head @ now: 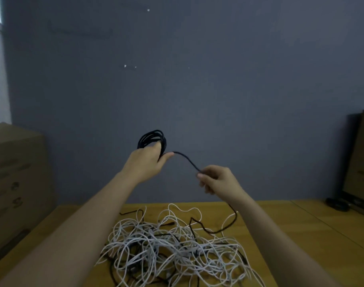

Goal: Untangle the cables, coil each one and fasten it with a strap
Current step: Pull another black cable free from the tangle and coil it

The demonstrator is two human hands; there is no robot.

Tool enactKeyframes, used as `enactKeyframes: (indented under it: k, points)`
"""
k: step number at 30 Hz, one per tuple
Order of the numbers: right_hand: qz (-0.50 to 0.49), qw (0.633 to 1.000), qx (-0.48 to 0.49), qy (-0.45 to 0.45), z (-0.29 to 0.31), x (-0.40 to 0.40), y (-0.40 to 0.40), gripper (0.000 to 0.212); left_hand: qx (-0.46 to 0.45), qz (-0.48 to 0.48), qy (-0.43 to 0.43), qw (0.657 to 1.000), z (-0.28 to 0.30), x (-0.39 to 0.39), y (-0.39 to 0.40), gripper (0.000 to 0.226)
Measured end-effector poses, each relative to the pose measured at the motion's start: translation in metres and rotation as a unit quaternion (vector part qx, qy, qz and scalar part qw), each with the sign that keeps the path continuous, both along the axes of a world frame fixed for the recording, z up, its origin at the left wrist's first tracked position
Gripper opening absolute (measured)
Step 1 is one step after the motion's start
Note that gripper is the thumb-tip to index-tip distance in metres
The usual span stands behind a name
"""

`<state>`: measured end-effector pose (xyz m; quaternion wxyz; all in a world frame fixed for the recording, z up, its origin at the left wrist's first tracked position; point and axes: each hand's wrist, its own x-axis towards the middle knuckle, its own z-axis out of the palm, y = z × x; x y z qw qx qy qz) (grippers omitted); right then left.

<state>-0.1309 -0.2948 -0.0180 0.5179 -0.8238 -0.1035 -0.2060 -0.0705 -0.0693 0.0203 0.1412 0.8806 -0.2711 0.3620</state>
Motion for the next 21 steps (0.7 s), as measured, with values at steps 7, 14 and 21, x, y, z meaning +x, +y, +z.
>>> enactKeyframes:
  k: [7, 14, 21]
  points:
    - [-0.342, 0.896, -0.216, -0.182, 0.034, 0.006, -0.021, 0.037, -0.069, -0.018, -0.039, 0.997, 0.048, -0.014, -0.031, 0.044]
    - [-0.366, 0.914, -0.158, -0.075, 0.121, 0.017, -0.041, 0.043, -0.096, -0.011, -0.052, 0.994, 0.099, -0.014, -0.061, 0.04]
    - [-0.192, 0.9, 0.173, -0.351, 0.254, 0.021, -0.045, 0.019, -0.144, -0.096, -0.063, 0.983, 0.159, -0.016, -0.094, 0.041]
